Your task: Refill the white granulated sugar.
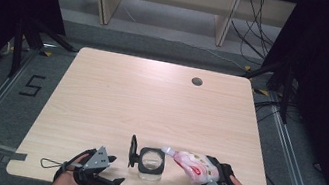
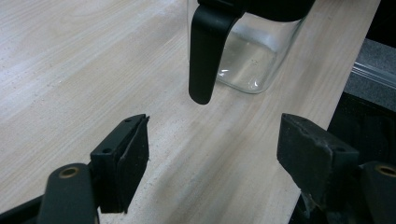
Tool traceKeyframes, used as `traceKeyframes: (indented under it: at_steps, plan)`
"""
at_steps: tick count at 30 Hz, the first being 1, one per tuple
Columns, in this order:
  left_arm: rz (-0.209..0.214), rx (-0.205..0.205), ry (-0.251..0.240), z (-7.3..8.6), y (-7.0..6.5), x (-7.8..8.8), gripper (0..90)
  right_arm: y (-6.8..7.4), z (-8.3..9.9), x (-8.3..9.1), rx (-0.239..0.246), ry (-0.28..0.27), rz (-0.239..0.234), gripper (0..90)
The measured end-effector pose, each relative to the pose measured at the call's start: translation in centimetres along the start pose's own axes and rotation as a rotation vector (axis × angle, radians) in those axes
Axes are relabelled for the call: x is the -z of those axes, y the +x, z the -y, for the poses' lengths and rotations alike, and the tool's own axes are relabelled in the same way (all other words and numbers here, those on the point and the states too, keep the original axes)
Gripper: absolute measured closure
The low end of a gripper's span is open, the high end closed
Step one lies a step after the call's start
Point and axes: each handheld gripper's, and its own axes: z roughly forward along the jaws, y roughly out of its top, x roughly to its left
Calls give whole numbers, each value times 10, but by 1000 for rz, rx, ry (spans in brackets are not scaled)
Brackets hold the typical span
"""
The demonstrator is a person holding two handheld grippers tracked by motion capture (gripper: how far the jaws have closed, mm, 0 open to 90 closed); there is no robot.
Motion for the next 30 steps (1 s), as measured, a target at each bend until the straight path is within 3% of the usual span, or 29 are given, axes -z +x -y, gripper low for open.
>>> traceKeyframes:
  at_steps: [1,3,5,7,9,10,11,12,15,16,17,18,19,20,24,26,27,28,29,30]
  plan:
    - [-4,-24,-6,0,1,0,247,-2,-1,0,66,-1,15,371]
    - [-4,-25,-5,0,2,0,247,2,-3,1,80,25,45,371]
    - [-4,-24,-6,0,2,0,247,2,-4,-1,185,32,58,371]
    - [-5,-24,-6,0,2,0,246,7,-6,-1,203,65,65,372]
    - [-8,-11,-18,0,1,0,246,7,-9,-1,290,87,80,373]
    - [-9,-4,-23,0,1,-1,246,9,-9,-1,282,93,85,373]
    - [-9,-5,-22,0,1,0,245,7,-12,-1,342,90,93,374]
    - [-11,22,-20,0,-1,-1,245,11,-11,0,289,104,90,374]
    - [-11,14,-16,0,0,-1,245,12,-14,2,337,125,122,375]
    - [-8,20,-21,0,0,-1,245,11,-16,2,378,121,134,375]
    - [-7,15,-22,0,0,-1,244,13,-17,4,373,136,146,375]
    - [-8,-27,-5,0,2,0,244,12,-18,3,408,129,149,375]
    - [-8,-24,-7,0,2,0,244,10,-21,3,474,131,170,376]
    - [-8,-25,-6,0,2,0,244,11,-21,3,472,150,176,376]
    - [-9,-27,-6,0,2,0,244,12,-21,1,543,192,197,379]
    - [-8,-25,-6,0,2,0,244,10,-24,2,624,196,205,382]
    - [-7,-26,-6,0,2,0,245,10,-23,2,632,222,198,382]
    - [-7,-26,-5,0,2,0,244,9,-25,2,672,211,203,383]
    - [-7,-26,-5,0,2,0,245,9,-26,3,670,221,200,383]
    - [-7,-26,-6,0,2,0,245,11,-24,2,626,217,210,384]
